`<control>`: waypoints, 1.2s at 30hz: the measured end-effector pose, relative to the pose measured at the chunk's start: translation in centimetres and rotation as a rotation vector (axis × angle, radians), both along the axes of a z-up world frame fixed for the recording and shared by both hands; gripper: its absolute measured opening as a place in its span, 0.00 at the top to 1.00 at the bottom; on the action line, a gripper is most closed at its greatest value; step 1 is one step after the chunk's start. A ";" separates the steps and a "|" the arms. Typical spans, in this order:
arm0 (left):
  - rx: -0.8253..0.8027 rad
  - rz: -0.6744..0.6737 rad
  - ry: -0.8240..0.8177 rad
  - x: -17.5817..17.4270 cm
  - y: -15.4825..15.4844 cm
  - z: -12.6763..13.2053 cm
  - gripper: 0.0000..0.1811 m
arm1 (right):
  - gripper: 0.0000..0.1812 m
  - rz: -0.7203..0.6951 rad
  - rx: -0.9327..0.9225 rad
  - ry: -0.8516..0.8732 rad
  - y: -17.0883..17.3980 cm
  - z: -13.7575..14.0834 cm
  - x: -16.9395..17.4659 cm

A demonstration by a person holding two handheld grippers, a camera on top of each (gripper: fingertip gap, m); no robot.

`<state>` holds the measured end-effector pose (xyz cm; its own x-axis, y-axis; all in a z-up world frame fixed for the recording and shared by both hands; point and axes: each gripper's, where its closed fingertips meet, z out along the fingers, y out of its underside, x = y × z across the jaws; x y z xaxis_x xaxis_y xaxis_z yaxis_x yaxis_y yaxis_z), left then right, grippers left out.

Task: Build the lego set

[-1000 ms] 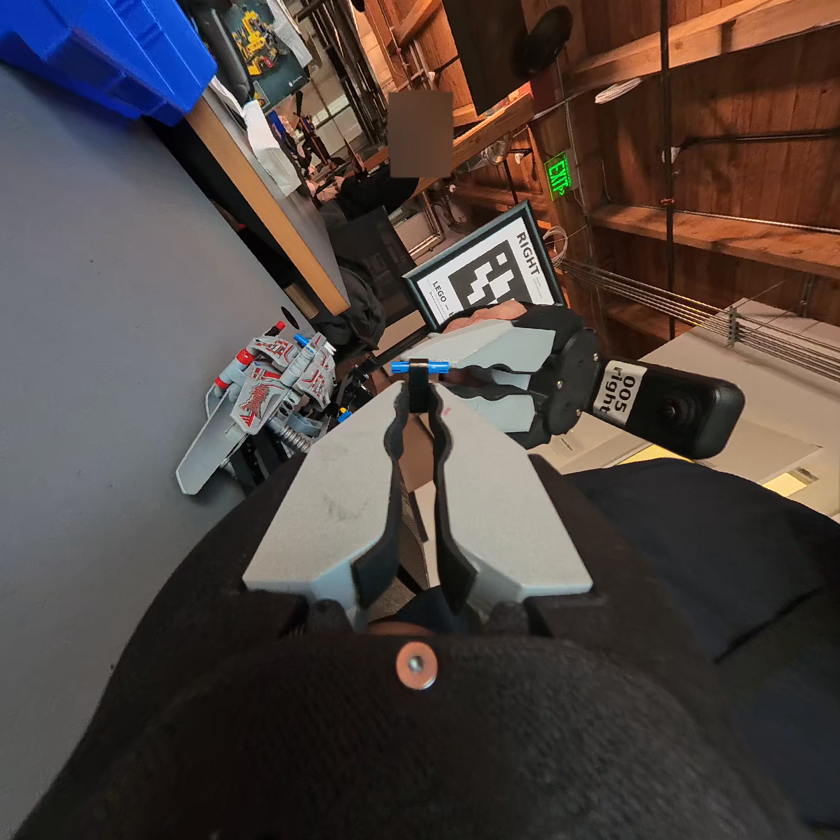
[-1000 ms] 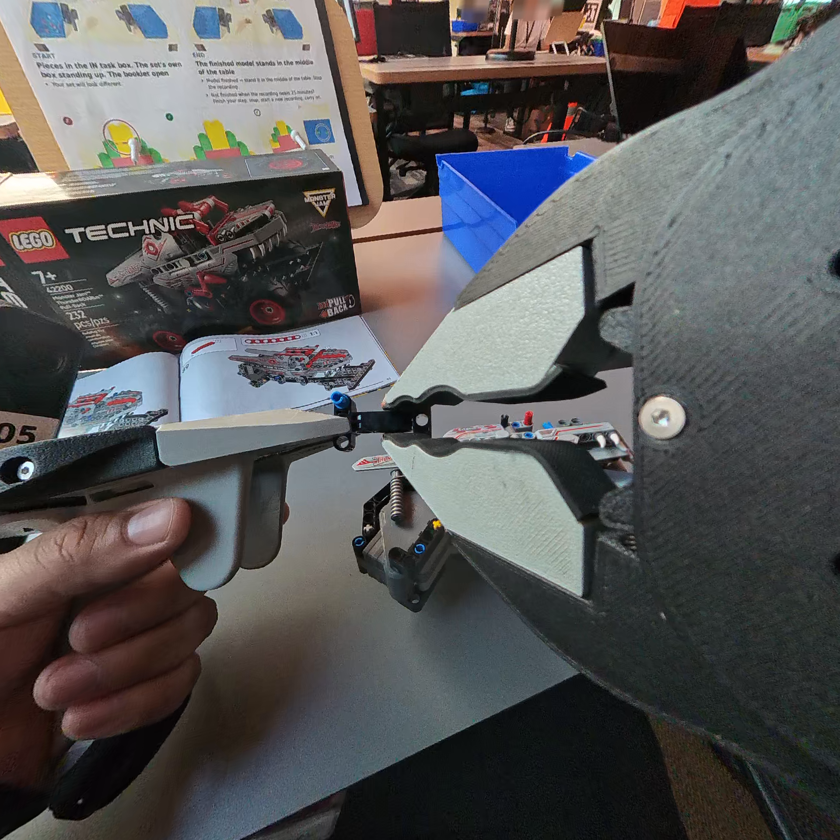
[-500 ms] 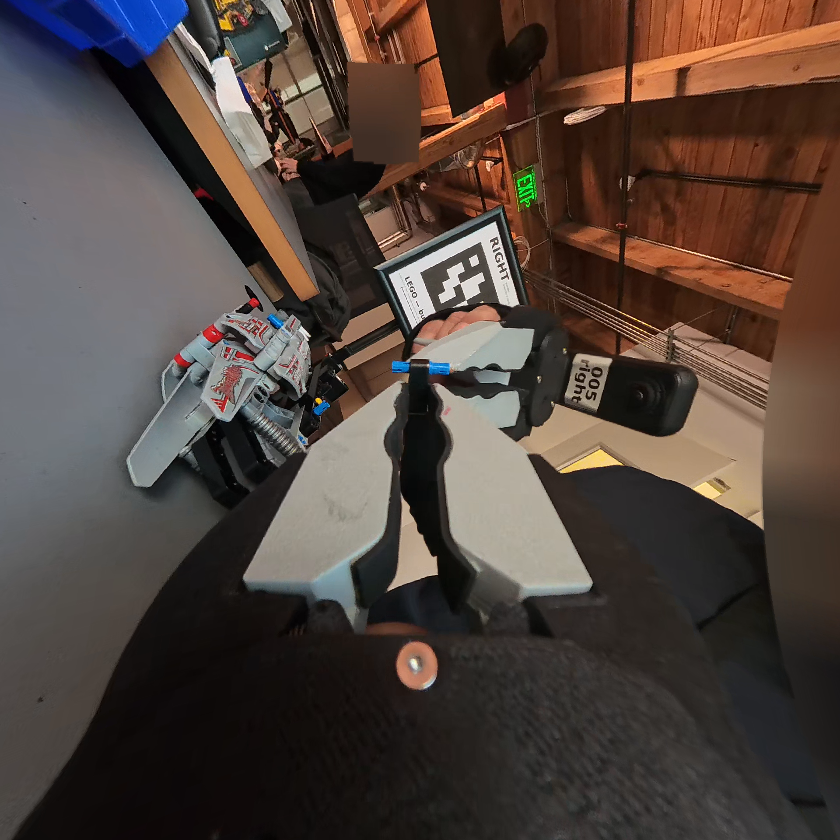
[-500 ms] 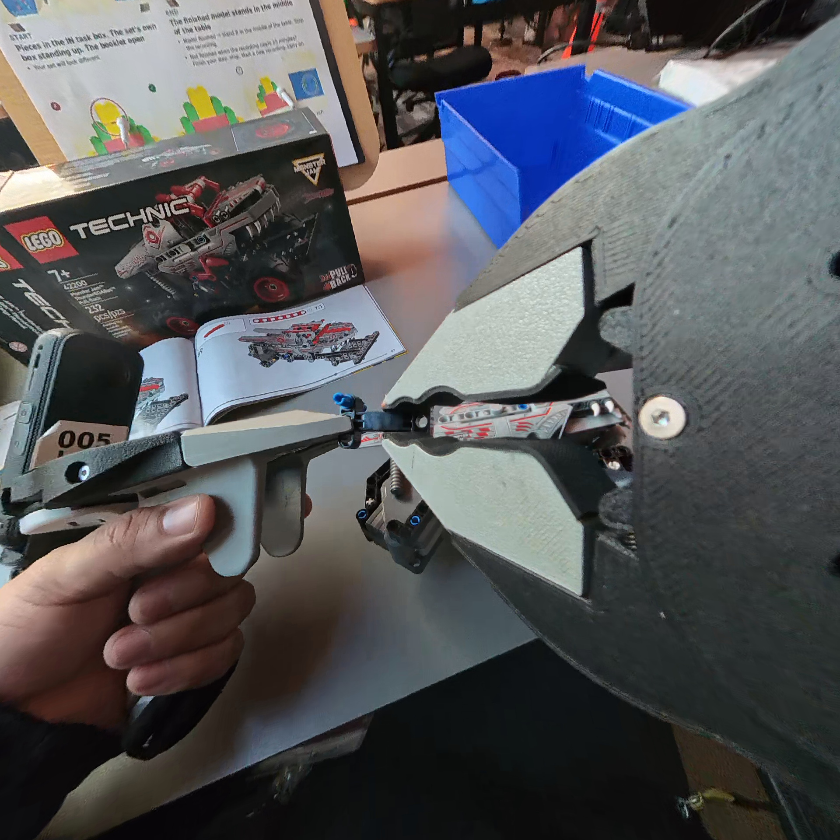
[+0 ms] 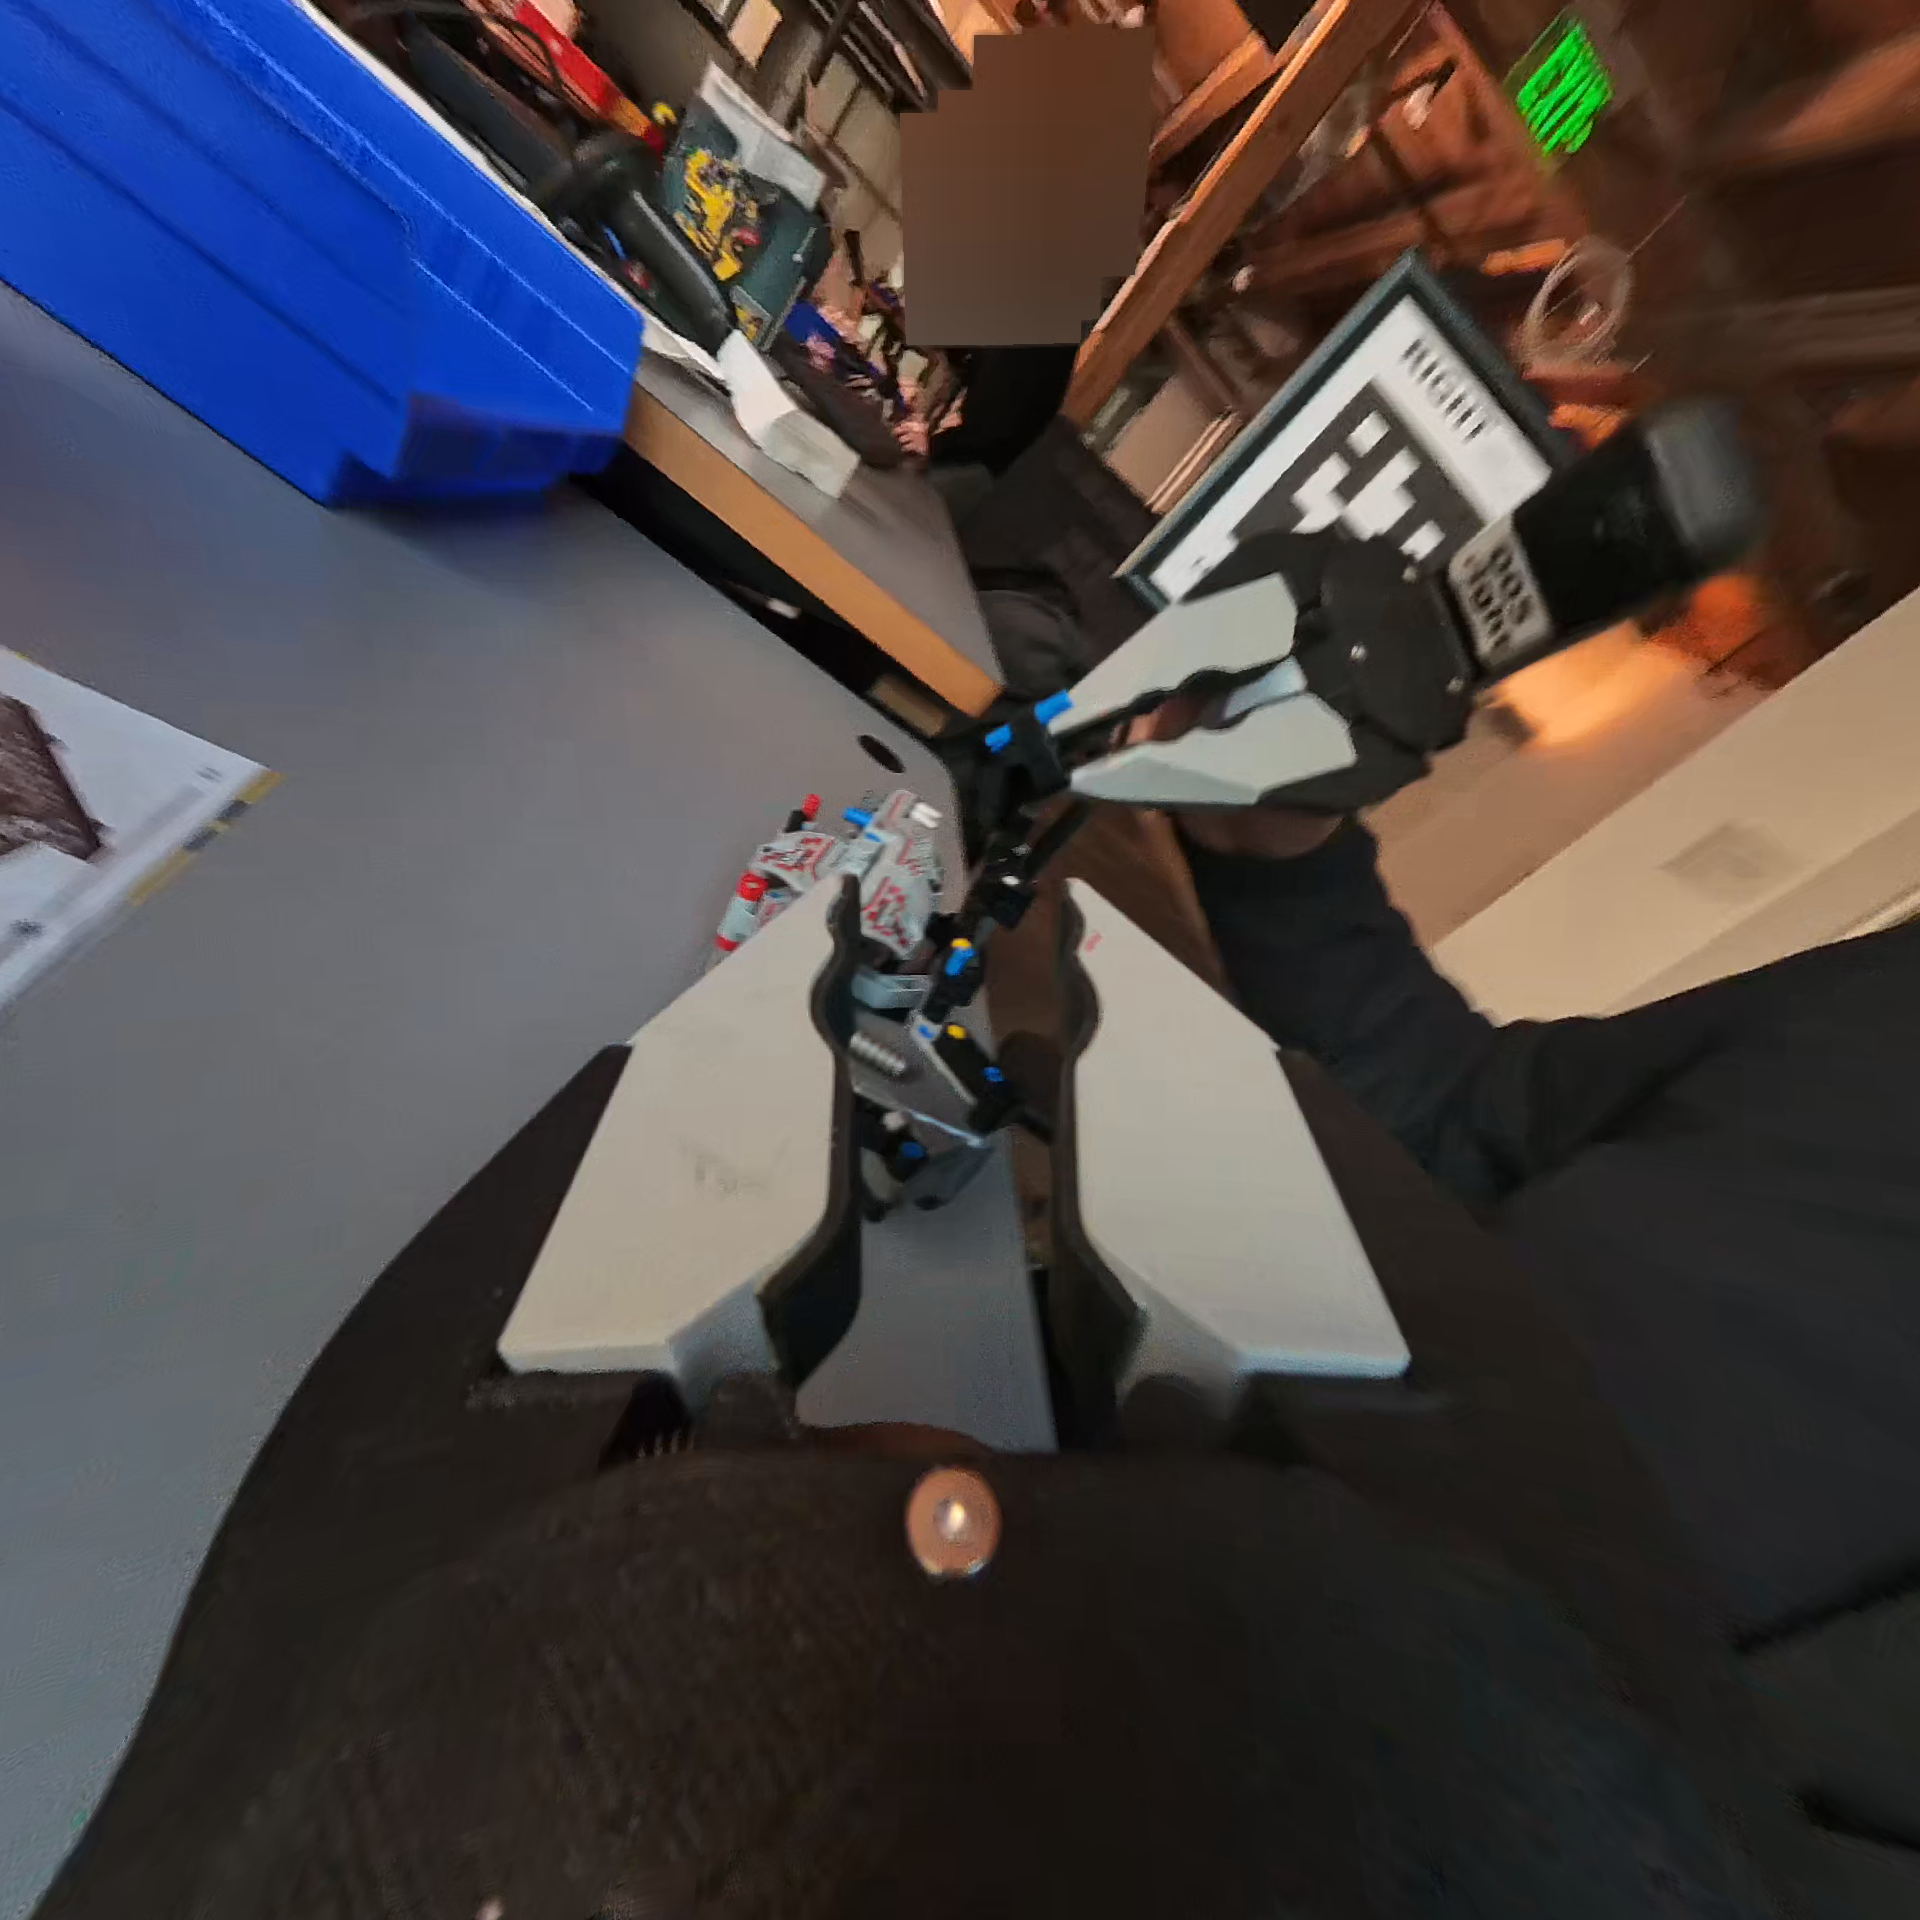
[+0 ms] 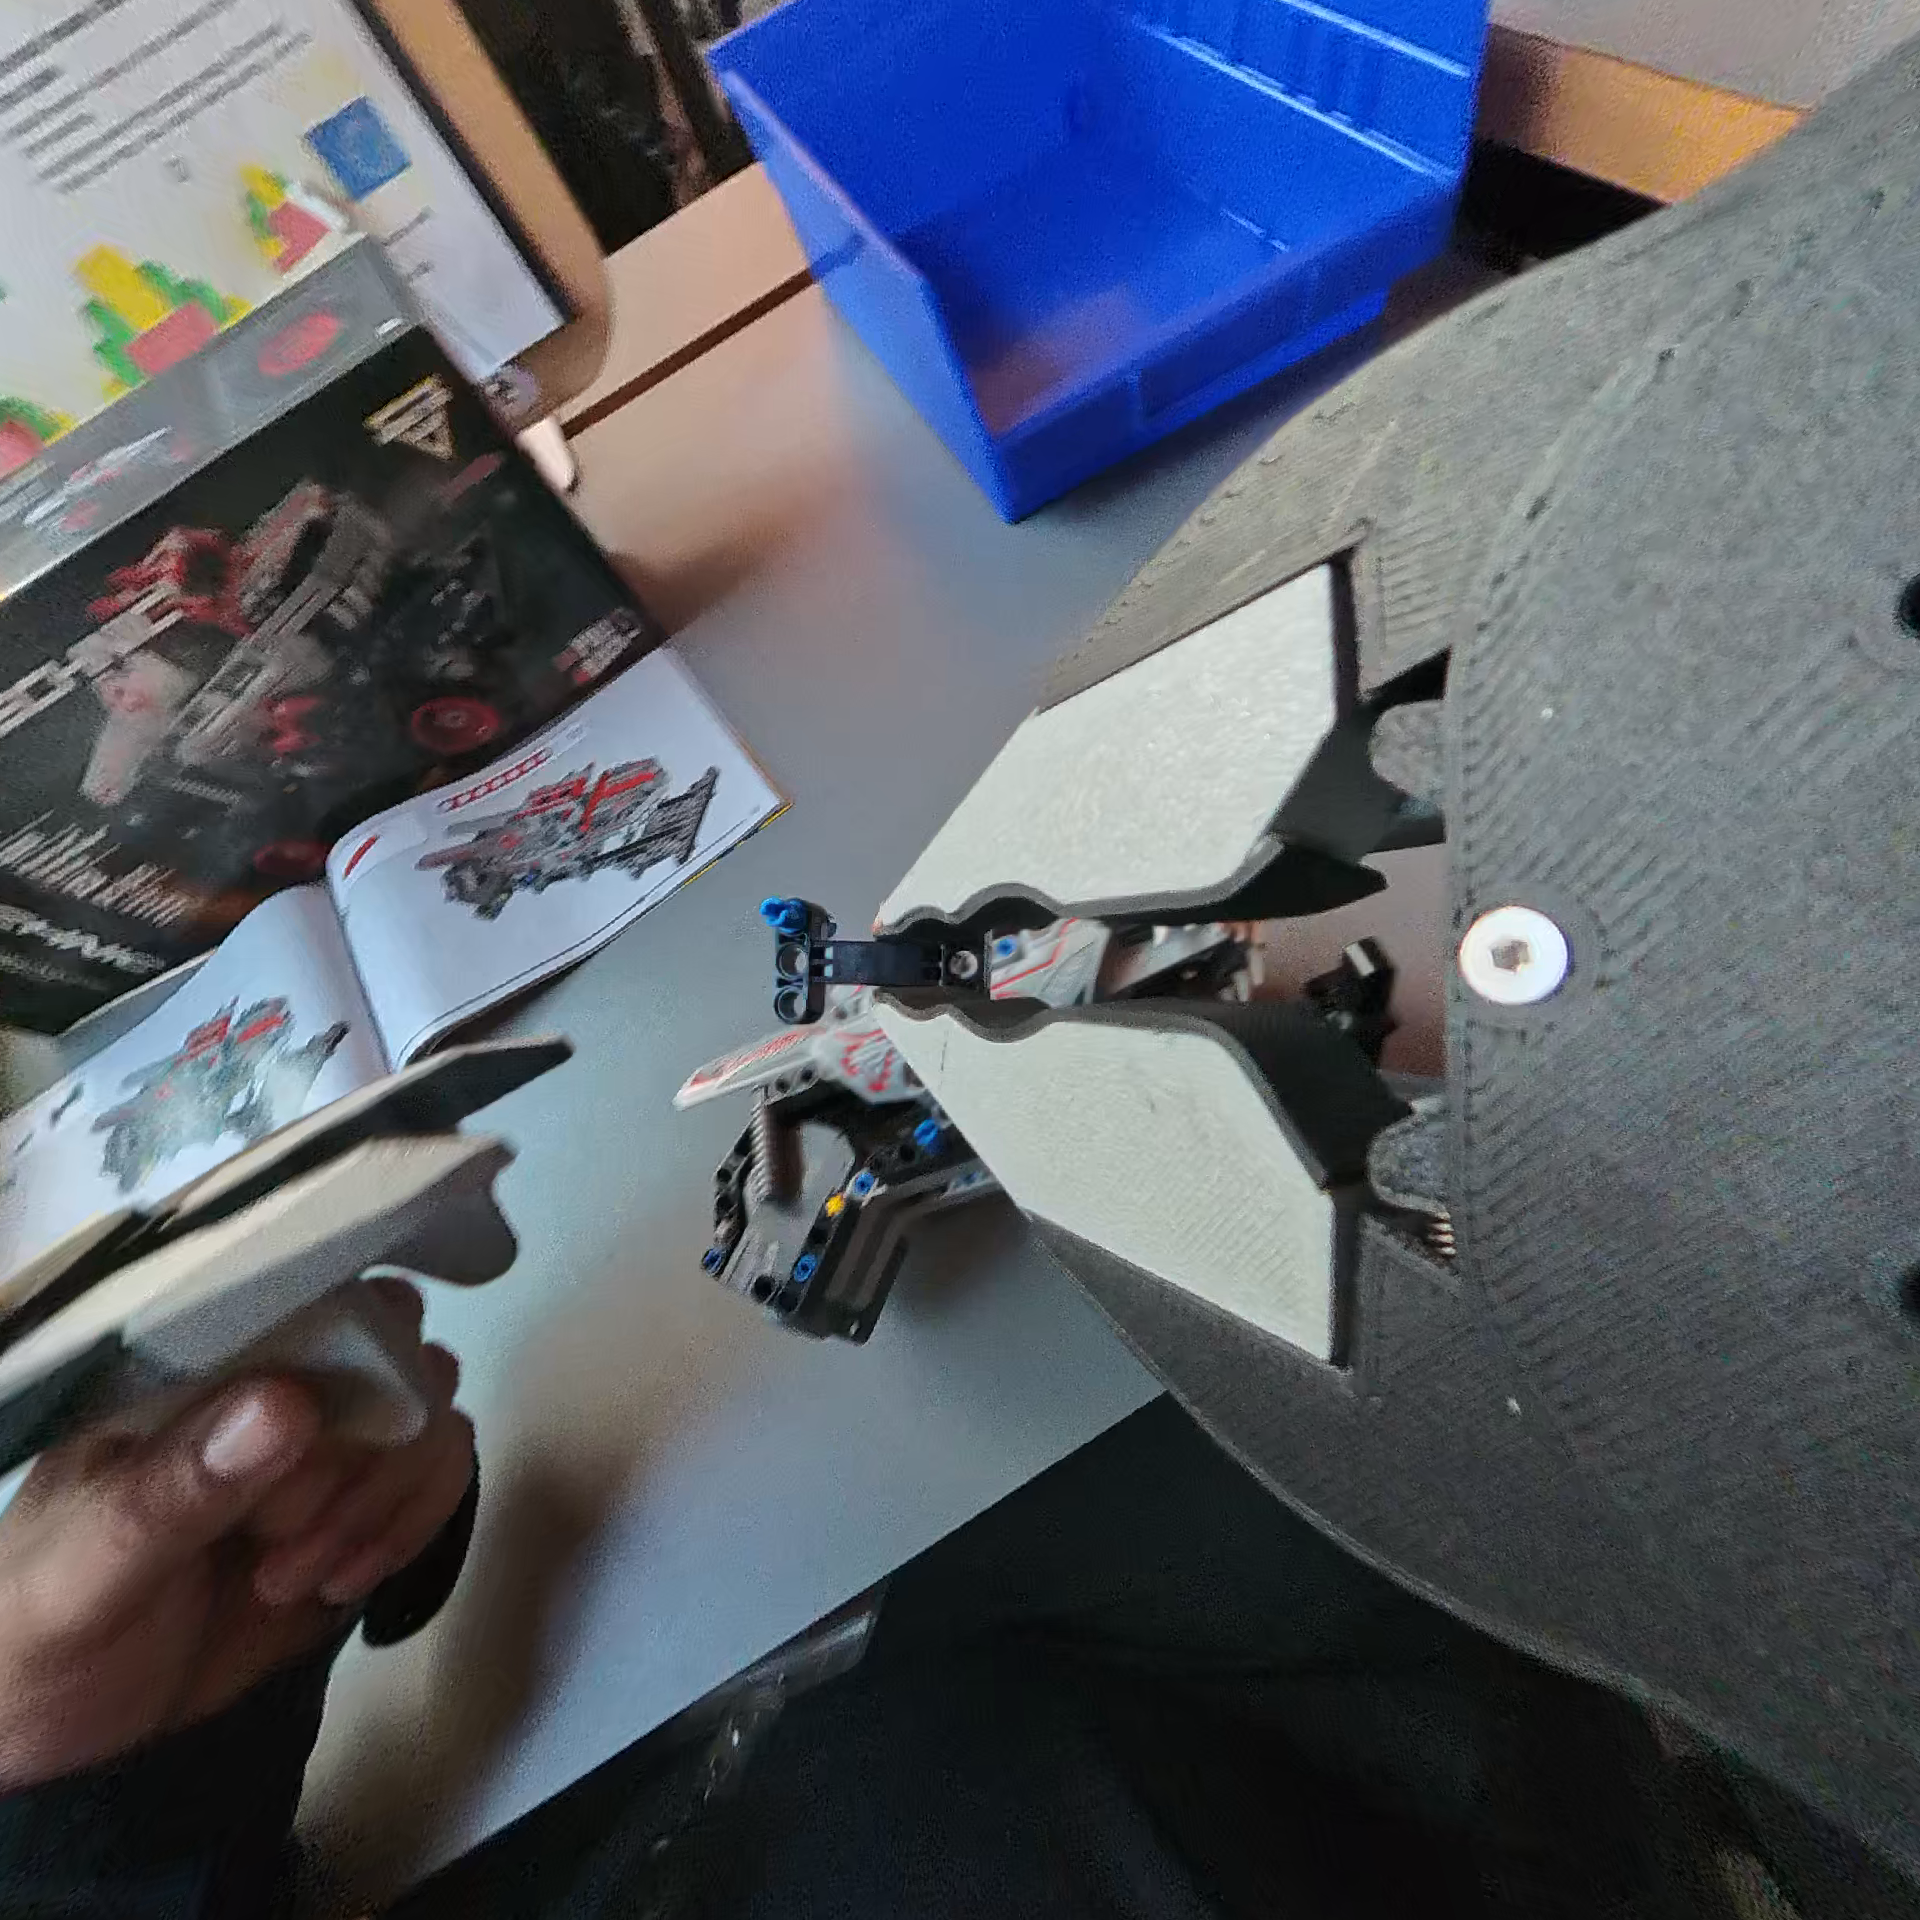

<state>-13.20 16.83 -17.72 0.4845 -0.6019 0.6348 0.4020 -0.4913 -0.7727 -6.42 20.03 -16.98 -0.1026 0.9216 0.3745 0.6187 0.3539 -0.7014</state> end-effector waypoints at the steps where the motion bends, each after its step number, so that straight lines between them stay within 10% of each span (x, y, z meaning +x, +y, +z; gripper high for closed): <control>1: 0.024 0.013 0.070 0.0 0.1 -0.4 0.79 | 0.97 -0.027 -0.014 0.006 0.9 -0.1 0.6; 20: 0.246 -0.238 0.780 5.0 0.9 -2.5 0.77 | 0.97 0.145 -0.435 -0.131 -1.3 -1.8 3.1; 36: 0.235 -0.320 0.906 5.8 2.3 -5.2 0.75 | 0.97 0.177 -0.443 -0.337 -0.8 -4.7 0.5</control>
